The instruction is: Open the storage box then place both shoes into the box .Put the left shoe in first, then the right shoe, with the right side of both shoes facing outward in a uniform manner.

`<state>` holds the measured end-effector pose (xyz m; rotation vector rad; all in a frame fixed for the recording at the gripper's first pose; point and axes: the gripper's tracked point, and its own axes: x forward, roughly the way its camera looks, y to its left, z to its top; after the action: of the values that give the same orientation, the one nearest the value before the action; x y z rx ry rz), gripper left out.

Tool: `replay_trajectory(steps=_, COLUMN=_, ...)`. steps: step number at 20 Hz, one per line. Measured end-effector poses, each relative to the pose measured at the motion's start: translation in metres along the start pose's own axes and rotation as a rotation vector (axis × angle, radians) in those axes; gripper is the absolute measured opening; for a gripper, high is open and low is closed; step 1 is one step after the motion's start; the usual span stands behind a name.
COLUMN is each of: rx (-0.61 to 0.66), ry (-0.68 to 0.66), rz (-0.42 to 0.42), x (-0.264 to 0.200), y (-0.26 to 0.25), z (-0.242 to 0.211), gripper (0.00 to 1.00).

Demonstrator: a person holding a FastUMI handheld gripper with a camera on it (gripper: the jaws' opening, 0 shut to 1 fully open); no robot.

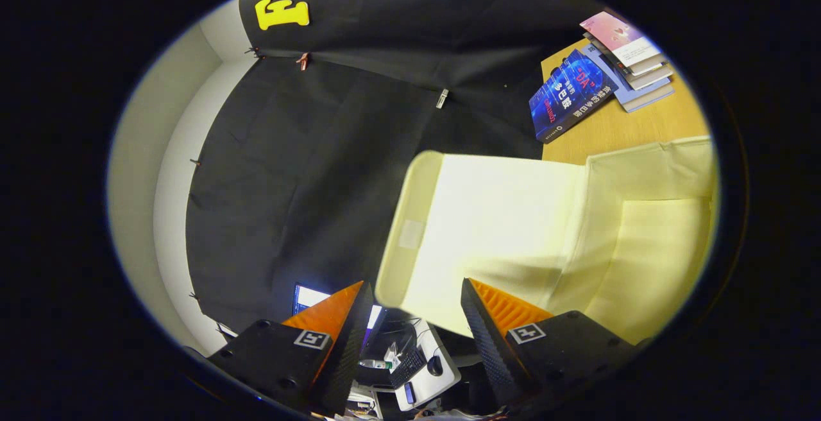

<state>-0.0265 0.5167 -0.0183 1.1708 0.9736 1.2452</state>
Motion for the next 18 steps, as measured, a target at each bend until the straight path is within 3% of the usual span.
replay_trajectory(steps=5, rx=-0.06, ry=0.009, rz=-0.055, x=-0.034, y=-0.015, z=0.001, gripper=0.85)
replay_trajectory(steps=11, rx=-0.183, ry=-0.042, rz=-0.191, x=-0.119, y=-0.041, z=0.013, gripper=0.85)
replay_trajectory(steps=18, rx=-0.204, ry=-0.245, rz=-0.541, x=-0.262, y=-0.123, z=0.062, gripper=0.85)
